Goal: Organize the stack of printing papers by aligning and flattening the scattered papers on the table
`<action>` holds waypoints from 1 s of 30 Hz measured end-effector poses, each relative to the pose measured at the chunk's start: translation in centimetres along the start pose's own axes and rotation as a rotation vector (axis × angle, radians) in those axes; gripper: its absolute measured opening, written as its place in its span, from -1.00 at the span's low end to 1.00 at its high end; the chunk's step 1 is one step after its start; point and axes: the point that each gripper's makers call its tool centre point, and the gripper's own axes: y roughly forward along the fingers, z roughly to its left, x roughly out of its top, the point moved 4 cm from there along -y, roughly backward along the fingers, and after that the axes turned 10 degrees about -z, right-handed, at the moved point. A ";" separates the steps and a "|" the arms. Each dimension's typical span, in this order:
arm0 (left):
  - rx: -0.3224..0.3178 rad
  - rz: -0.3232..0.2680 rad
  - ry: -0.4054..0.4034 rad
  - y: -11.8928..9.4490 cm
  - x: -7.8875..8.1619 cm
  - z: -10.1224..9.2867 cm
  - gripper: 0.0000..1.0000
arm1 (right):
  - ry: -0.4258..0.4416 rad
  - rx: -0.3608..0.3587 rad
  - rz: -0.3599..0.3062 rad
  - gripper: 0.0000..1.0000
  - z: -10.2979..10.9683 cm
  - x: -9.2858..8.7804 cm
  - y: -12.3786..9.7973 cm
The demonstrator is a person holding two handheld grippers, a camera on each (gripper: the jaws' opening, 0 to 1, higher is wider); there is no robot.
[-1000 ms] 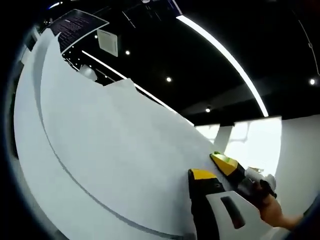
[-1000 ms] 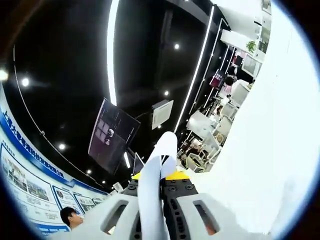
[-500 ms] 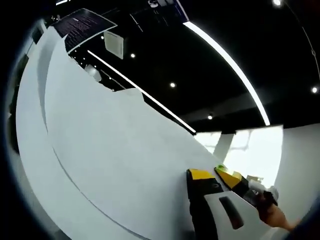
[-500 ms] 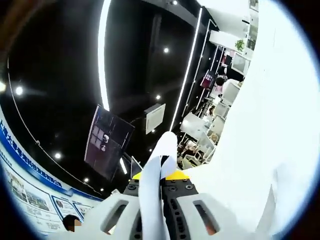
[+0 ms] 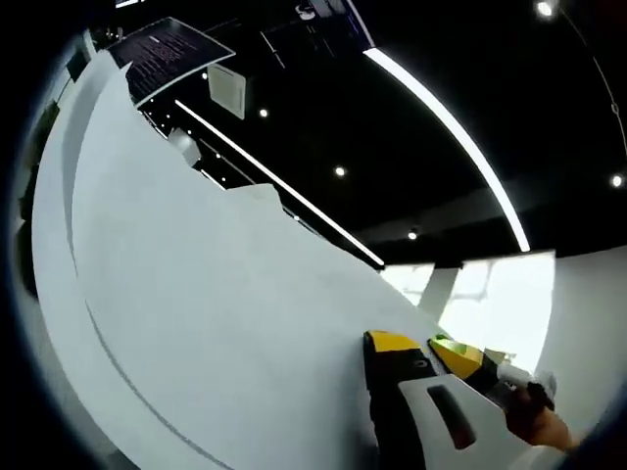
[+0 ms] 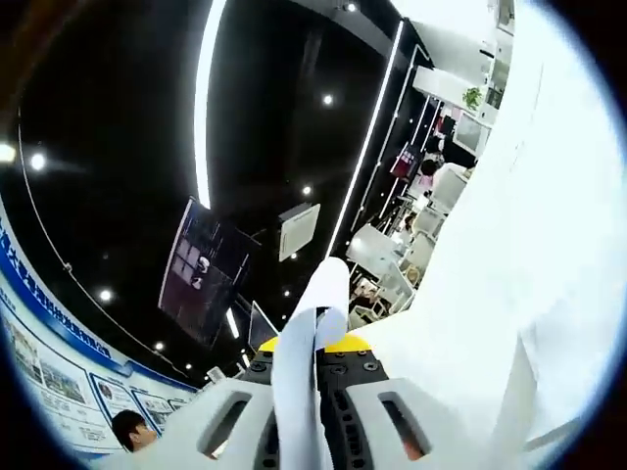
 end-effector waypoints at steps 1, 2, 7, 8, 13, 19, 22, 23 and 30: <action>0.001 -0.002 0.001 0.0 0.0 0.0 -0.48 | -0.002 0.001 0.000 -1.00 0.0 0.0 0.0; 0.001 -0.004 0.002 0.0 0.0 0.0 -0.48 | -0.003 0.001 0.001 -1.00 0.0 -0.1 0.0; 0.001 -0.013 0.008 0.0 0.2 0.1 -0.53 | 0.005 0.000 0.013 -1.00 0.0 -0.5 0.1; 0.001 -0.013 0.008 0.0 0.2 0.1 -0.53 | 0.004 0.001 0.013 -1.00 0.0 -0.5 0.1; -0.001 -0.017 0.006 0.0 0.3 0.2 -0.54 | 0.002 0.004 0.021 -1.00 0.2 -0.8 0.0; -0.001 -0.012 0.008 0.0 0.2 0.2 -0.56 | 0.004 0.003 0.024 -1.00 0.3 -1.0 -0.1; -0.003 -0.010 0.014 0.0 0.3 0.2 -0.61 | 0.005 0.001 0.027 -1.00 0.2 -1.1 -0.2; -0.003 -0.010 0.016 0.0 0.3 0.3 -0.64 | 0.006 0.001 0.027 -1.00 0.2 -1.1 -0.2; -0.005 0.003 0.036 -0.1 0.2 0.2 -0.82 | 0.007 0.004 0.040 -1.00 0.4 -1.3 -0.3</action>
